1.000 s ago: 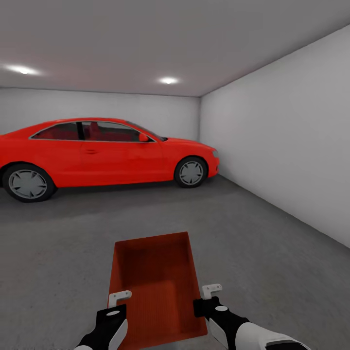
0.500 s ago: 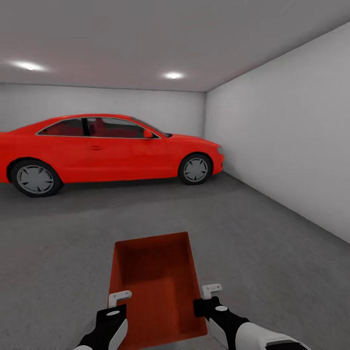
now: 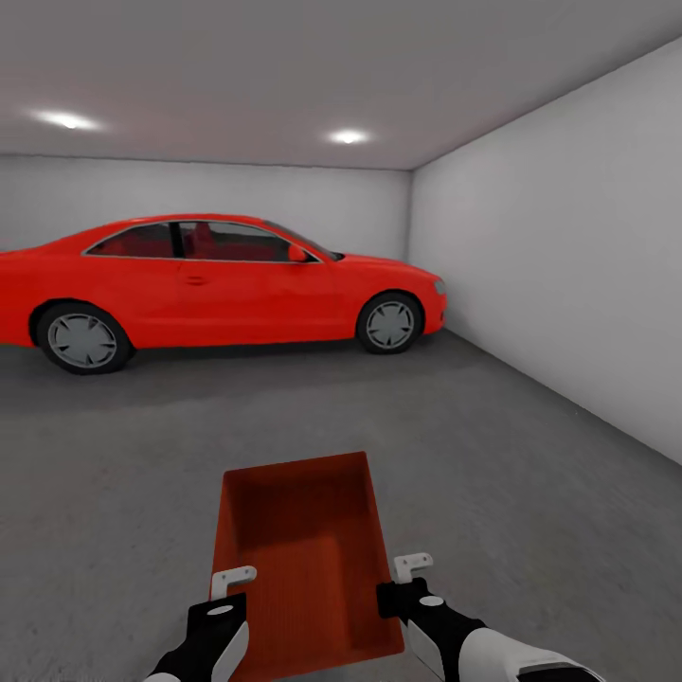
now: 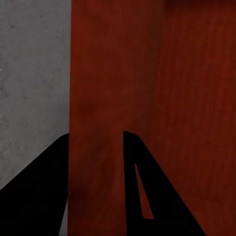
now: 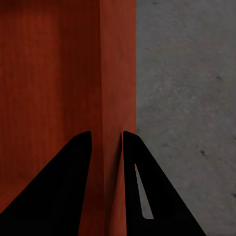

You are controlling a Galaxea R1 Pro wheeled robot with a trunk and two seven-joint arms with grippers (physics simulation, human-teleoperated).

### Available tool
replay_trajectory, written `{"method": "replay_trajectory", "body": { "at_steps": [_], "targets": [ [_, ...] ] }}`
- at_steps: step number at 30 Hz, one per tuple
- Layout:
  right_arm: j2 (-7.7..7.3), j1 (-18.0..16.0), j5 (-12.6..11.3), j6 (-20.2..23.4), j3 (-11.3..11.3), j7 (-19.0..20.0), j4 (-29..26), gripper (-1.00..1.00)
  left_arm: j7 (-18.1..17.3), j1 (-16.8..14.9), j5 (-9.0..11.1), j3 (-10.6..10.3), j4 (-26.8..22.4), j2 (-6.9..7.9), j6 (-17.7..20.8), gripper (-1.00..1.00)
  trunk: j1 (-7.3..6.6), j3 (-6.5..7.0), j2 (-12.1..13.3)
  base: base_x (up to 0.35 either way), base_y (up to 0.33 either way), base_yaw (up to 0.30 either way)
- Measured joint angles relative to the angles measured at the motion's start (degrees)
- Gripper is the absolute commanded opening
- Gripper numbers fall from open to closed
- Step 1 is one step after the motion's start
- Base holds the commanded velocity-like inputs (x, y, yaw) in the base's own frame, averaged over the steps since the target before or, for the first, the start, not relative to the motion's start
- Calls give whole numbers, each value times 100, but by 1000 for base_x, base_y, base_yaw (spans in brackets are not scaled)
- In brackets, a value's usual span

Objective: Move the two storage containers from the living room to the garage. In the garage, place one container on the floor and stack the other container on top of it (either order is fine).

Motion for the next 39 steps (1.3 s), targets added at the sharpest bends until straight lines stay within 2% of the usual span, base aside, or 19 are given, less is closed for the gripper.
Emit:
{"method": "replay_trajectory", "body": {
  "at_steps": [39],
  "targets": [
    [10, 0, -18, -1, 16, -8, -6, -100, -22, 0, 8, -2, 0, 13, -8, -100, 0, -341, 0, 0, 0, 84]
  ]
}}
